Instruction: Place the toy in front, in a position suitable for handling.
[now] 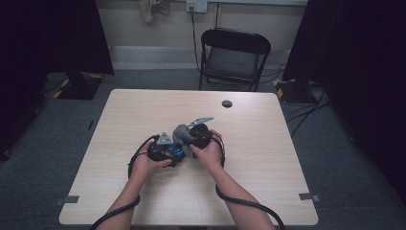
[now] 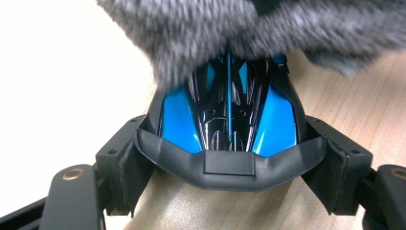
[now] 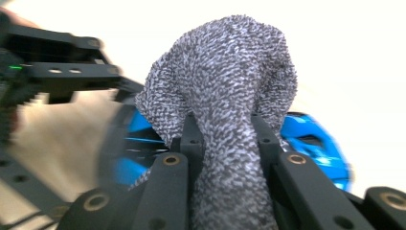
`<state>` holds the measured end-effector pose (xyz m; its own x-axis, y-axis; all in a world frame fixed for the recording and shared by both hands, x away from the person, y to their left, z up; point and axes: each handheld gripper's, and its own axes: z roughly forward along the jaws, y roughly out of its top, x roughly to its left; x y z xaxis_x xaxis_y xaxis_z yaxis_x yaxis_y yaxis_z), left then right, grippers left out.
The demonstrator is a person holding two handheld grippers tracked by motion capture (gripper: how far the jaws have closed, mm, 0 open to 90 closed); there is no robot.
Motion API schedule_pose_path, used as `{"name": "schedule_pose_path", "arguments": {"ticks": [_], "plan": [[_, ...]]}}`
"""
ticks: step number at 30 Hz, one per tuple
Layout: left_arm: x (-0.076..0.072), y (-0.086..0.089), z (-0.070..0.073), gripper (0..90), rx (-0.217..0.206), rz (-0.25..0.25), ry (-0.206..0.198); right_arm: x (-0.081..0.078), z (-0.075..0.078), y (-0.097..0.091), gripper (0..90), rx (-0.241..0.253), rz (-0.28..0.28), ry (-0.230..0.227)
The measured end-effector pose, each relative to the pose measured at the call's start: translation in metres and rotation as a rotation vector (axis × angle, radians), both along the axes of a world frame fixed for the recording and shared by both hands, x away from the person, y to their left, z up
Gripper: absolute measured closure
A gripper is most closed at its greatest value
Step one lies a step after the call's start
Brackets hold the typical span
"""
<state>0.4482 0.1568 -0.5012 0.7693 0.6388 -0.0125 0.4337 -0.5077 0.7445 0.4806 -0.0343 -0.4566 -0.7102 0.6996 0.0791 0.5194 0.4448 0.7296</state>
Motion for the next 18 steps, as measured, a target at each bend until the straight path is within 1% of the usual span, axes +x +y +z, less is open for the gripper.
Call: {"name": "schedule_pose_path", "arguments": {"ticks": [1,3,6,9,11,18], "plan": [[0.0,0.0,0.0,24.6,-0.002,0.001,0.002,0.003,0.0,-0.003,74.1,-0.007,-0.009,-0.004],[0.0,0.0,0.0,24.6,0.0,0.0,0.0,0.007,-0.001,-0.007,74.1,-0.004,-0.02,-0.004],[0.0,0.0,0.0,24.6,-0.002,0.001,0.002,0.012,-0.003,-0.013,74.1,-0.012,-0.039,-0.01],[0.0,0.0,0.0,24.6,-0.002,0.003,0.002,0.017,-0.007,-0.019,74.1,-0.03,-0.058,-0.016],[0.0,0.0,0.0,24.6,-0.002,0.003,0.002,0.02,-0.01,-0.025,74.1,-0.008,-0.077,-0.006],[0.0,0.0,0.0,24.6,-0.002,0.003,0.002,0.027,-0.014,-0.032,74.0,-0.027,-0.101,-0.012]]}}
